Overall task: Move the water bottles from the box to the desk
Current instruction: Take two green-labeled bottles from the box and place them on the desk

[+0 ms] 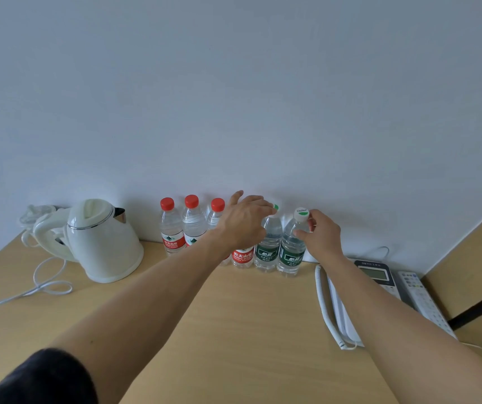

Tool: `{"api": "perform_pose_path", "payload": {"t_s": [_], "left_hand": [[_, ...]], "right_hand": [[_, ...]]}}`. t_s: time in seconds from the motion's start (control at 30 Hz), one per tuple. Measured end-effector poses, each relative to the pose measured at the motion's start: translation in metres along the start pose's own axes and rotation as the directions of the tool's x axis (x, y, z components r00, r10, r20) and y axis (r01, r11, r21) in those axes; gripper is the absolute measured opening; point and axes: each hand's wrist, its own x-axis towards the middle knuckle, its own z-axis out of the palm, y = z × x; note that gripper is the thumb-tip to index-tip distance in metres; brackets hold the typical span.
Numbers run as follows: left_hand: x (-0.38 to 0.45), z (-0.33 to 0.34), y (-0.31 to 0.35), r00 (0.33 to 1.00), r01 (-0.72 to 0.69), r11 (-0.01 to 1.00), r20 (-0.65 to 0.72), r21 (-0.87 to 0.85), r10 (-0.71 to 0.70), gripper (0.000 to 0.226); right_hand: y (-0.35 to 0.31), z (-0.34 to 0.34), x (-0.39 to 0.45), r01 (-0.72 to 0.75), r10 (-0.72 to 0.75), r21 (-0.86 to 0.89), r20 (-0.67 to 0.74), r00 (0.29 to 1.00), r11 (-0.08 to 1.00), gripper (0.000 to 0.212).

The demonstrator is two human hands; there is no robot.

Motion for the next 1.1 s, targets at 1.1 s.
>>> {"api": "perform_pose_path", "payload": {"t_s": [1.1], "left_hand": [[-0.002, -0.012, 0.01, 0.997, 0.056, 0.997, 0.049, -0.048, -0.054, 0.056]], "right_hand": [[0.003, 0.008, -0.009, -0.107, 0.107, 0.031, -0.004, 0.994, 0.994, 0.038]]}}
